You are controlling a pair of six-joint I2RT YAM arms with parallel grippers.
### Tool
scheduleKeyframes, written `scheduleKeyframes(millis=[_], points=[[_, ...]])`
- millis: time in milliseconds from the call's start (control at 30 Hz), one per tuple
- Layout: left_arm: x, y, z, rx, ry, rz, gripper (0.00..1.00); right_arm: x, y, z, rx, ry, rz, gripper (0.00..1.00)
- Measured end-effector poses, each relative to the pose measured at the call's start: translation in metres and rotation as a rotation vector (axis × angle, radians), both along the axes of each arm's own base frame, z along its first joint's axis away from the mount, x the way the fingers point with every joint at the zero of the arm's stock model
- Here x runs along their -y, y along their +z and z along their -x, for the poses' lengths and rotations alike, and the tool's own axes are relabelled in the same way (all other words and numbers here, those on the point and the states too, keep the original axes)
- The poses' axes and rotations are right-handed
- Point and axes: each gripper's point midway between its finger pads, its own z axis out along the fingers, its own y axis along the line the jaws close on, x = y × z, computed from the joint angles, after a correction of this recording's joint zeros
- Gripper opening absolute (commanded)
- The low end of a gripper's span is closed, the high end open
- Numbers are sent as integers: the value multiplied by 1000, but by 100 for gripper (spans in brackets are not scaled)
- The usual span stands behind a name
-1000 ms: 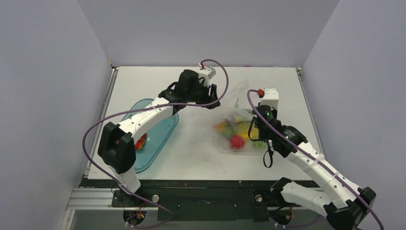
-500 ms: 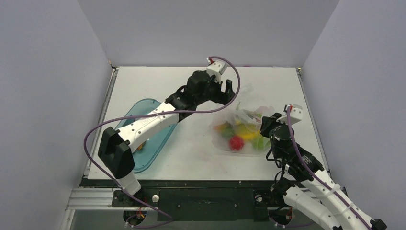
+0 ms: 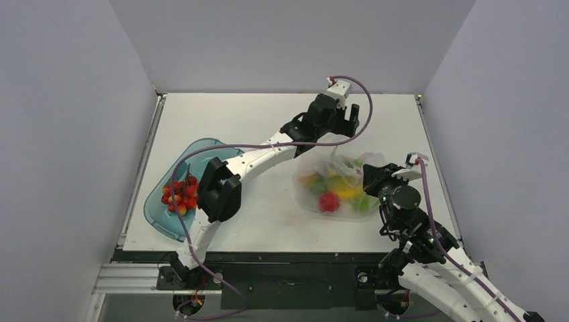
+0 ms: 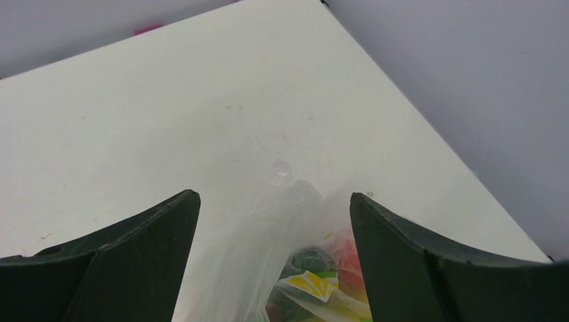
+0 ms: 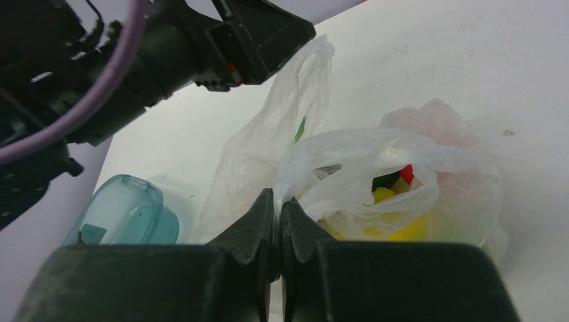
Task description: Take the fake fruits out of the plastic bag
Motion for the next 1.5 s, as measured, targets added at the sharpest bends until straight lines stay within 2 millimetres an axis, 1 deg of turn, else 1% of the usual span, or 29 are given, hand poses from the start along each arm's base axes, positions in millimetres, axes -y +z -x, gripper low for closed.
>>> scheduleKeyframes(millis=[67,133,200,233,267,300,333,367,400,433,500,600,633,700,767,833,900,967,1000,1033,1100,1167,1233,1367,1433,1500], points=[[6,-16,-4,-18,6,-17,81,2,3,2,11,-1,-9,0],[10,-28,-7,-40,15,-25,79,3,7,3,23,-3,-18,0],[13,-36,-10,-57,20,-24,72,6,8,3,27,-10,-21,0],[15,-40,-10,-69,22,-19,60,6,8,2,26,-14,-21,0],[17,-43,-10,-79,21,-16,51,8,7,2,23,-19,-19,0],[19,-48,-10,-96,19,-14,34,9,6,2,21,-23,-17,0],[20,-50,-9,-109,19,-10,27,10,5,2,18,-27,-15,0],[21,-53,-9,-126,17,-10,13,10,4,2,15,-27,-13,0],[22,-56,-8,-142,15,-14,6,11,3,2,10,-31,-10,0],[23,-57,-8,-154,17,-13,0,12,1,2,3,-33,-3,0],[21,-56,-6,-175,21,-31,0,13,-3,1,-16,-39,13,0],[13,-43,-6,-176,52,-42,0,17,-8,-2,-65,-73,56,0],[7,-40,-5,-179,68,-50,0,21,-8,-4,-87,-99,75,0],[-8,-25,-3,-183,102,-64,0,27,-4,-9,-128,-149,117,0],[-27,-2,0,-176,132,-51,0,34,5,-17,-159,-212,153,0],[-52,25,5,-173,157,-22,0,42,13,-25,-174,-268,178,0],[-83,59,9,-164,189,46,0,55,14,-35,-201,-330,223,0],[-119,94,14,-150,222,146,0,74,15,-43,-236,-407,284,0],[-133,106,16,-143,233,185,0,84,18,-47,-251,-449,312,0],[-152,125,16,-130,247,253,0,93,22,-51,-260,-488,332,0],[-176,147,14,-116,261,334,0,101,35,-59,-261,-530,350,0],[-190,164,6,-108,262,402,0,104,48,-65,-249,-544,345,0],[-194,171,1,-120,243,434,0,106,68,-70,-225,-550,325,0],[-178,172,0,-158,162,451,0,116,107,-72,-164,-578,286,0],[-172,168,3,-178,132,442,0,119,118,-69,-139,-578,271,0],[-169,159,7,-202,116,427,0,119,121,-64,-126,-560,255,0]])
